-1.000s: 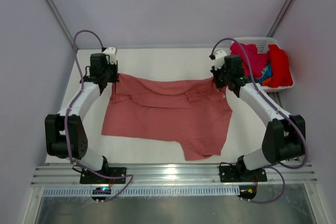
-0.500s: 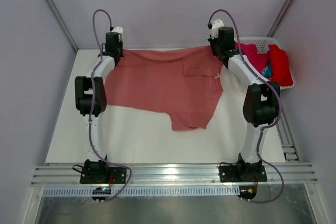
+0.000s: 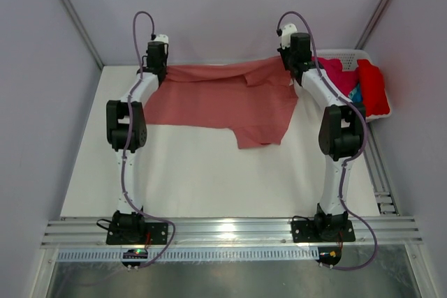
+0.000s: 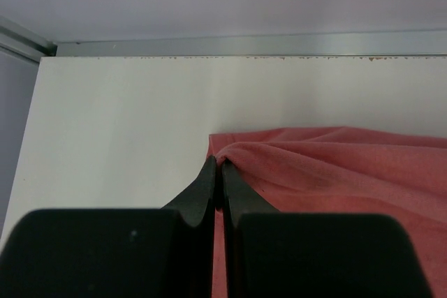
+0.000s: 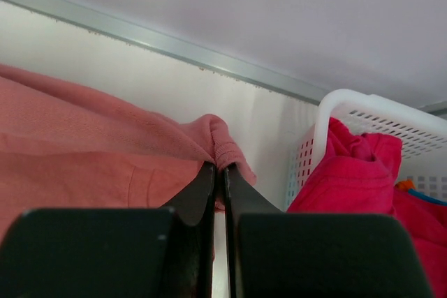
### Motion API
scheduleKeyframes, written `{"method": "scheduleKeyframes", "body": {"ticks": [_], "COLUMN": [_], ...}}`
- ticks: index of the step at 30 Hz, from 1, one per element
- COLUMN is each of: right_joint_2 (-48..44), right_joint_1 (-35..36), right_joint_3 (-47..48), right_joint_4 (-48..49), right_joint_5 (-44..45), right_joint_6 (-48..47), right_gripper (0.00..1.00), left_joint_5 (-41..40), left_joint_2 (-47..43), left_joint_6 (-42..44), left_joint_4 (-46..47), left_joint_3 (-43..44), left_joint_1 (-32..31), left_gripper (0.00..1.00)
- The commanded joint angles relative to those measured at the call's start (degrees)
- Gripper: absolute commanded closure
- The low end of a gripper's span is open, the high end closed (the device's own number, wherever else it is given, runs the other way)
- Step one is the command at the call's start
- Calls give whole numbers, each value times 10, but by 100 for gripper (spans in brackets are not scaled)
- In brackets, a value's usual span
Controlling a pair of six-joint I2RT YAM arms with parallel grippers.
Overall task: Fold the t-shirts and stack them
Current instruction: Flatten the tshirt out
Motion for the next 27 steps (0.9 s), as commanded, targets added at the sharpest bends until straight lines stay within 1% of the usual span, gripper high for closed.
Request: {"method": "scheduleKeyframes", "body": {"ticks": [1,5,8,11,15,20,21,23,25,26,27], "right_joint_2": [-7,-15,-8,-9,-21,-72,-97,-125,-178,-200,-244], "right_joint_1": [-3,-3,-5,-5,-5,-5,-5,-4,-6,-4,-4], "right_joint_3": [52,61,89,112,149,154,150,143,121,95,80], "right_joint_4": [39,89,125,130,120,97,96,67,54,45,42], "right_joint_5": [16,44,50,50,48,35,35,35,35,33,28], "right_joint_6": [12,9,10,20,34,20,14,3,-3,-7,-8], "right_gripper": [97,97,97,97,97,97,97,97,97,97,97], "left_joint_5": [-42,-42,-45,-49,-34,-24,-21,-16,-6,0,1], "left_joint_2": [-18,-29,-31,-28,-50,-122,-135,-182,-222,-270,-295], "left_joint_6": [-8,3,6,-3,-17,-29,-34,-41,-44,-44,-44], "left_joint_4": [12,14,16,-8,-18,-52,-71,-94,-118,-121,-118], "left_joint_3": [38,41,53,89,107,112,109,101,67,27,4], "left_joint_1": [2,-4,-6,-6,-6,-6,-6,-6,-6,-6,-7], "left_gripper": [100,100,100,100,100,100,100,100,100,100,100]}}
